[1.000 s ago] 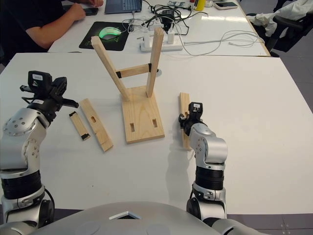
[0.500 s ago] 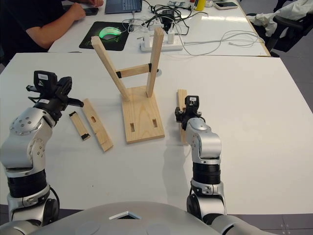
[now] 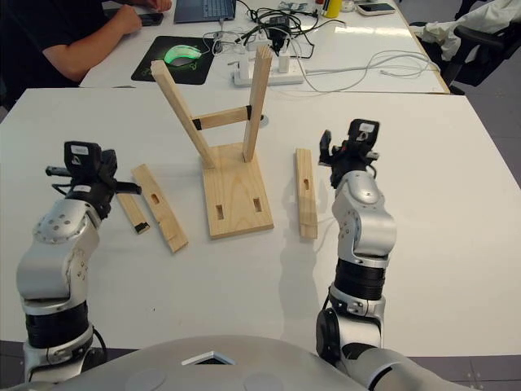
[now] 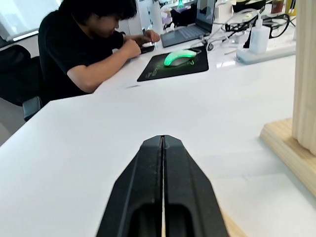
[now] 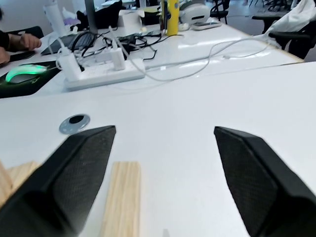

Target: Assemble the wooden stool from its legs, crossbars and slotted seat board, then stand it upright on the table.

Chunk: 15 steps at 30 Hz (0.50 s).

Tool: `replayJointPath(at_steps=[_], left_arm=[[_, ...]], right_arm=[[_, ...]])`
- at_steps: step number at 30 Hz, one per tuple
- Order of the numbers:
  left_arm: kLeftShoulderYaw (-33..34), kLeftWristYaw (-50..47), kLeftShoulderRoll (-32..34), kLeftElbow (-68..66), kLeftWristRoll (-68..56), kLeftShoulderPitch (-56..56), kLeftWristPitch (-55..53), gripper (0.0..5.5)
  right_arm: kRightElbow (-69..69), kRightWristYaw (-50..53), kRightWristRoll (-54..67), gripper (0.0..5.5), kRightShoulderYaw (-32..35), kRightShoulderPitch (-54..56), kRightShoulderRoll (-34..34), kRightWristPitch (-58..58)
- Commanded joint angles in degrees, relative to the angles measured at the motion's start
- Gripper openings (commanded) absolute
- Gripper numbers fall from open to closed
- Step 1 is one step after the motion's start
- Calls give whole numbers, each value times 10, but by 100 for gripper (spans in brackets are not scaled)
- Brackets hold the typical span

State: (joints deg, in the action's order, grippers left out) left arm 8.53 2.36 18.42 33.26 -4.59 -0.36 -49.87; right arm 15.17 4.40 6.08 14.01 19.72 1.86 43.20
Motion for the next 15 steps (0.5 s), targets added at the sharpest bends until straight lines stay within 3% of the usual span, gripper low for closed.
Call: replayJointPath(at_steps=[1,6,9,15], left_arm=[[-13,1,-1,24,10,48,-44,0],[-28,0,8,37,21,61,-71,0],[-30,13,11,43,17,58,-76,41],[17,6,-47,58,-14,59,-93,139]], right_arm=[[-7,5,5,370,16,-5,10,-13],[-7,6,6,370,15,-20,5,-13],[-9,6,4,373,9,-28,2,-14],[-12,-4,4,373,-6,-33,5,-7]])
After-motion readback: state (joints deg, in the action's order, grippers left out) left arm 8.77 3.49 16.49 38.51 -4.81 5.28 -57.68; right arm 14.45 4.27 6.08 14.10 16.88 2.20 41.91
